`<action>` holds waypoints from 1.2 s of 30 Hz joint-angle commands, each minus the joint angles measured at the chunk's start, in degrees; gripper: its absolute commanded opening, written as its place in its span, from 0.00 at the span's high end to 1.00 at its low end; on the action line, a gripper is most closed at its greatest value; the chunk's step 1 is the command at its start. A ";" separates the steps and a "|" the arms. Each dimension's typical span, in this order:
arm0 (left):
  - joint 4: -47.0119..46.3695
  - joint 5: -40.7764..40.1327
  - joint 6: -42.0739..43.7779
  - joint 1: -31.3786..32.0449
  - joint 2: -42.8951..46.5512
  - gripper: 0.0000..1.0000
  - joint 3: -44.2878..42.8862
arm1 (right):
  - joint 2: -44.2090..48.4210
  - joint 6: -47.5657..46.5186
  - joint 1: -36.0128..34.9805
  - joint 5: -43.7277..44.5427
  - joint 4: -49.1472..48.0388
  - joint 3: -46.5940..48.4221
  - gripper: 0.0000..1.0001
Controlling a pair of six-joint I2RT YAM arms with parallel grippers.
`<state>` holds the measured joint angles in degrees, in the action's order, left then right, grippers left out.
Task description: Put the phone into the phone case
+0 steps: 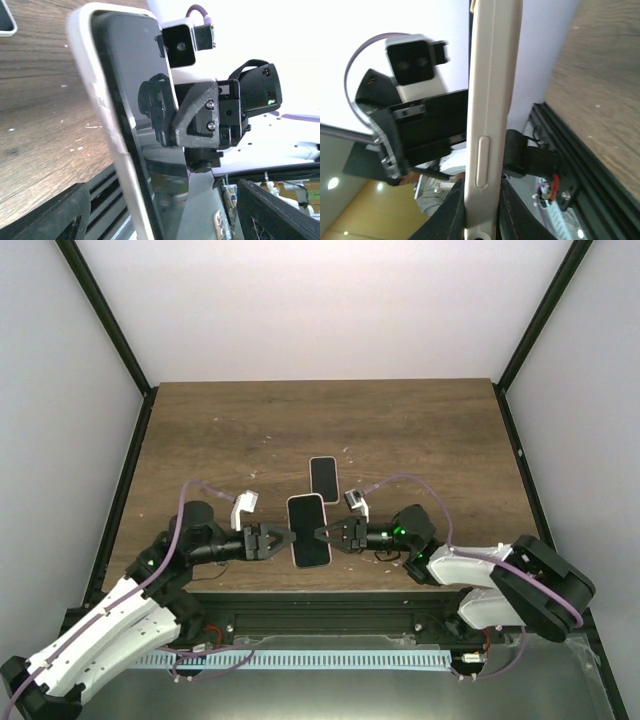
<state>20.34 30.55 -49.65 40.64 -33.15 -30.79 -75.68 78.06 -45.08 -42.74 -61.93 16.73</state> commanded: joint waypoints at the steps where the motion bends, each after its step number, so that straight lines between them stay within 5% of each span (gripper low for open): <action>1: -7.64 3.81 -2.84 -0.22 0.51 0.19 0.58 | 3.81 3.64 0.17 -2.49 -15.21 -1.52 0.88; 6: -15.10 5.23 -5.47 -0.30 -0.33 0.22 1.52 | 6.21 4.58 -0.26 -4.53 -16.73 -0.40 0.88; 11: -25.88 5.66 -11.07 -0.25 -1.66 0.38 4.73 | 6.95 5.71 -0.47 -5.18 -16.73 0.18 0.88; 17: -26.99 6.32 -11.13 -0.30 -4.80 0.49 3.88 | 5.53 6.19 -1.08 -5.62 -17.55 -0.18 0.87; 27: -20.23 3.81 -8.85 -0.27 -6.73 0.94 2.43 | 4.39 5.71 -1.50 -5.07 -15.88 -1.26 0.71; 36: -16.39 2.93 -9.91 -0.25 -7.66 0.96 0.78 | 3.71 5.96 -1.46 -4.09 -13.90 -1.64 0.84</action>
<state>-0.14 35.51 -60.07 40.53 -39.99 -28.27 -72.34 84.05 -45.91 -47.70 -71.79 14.76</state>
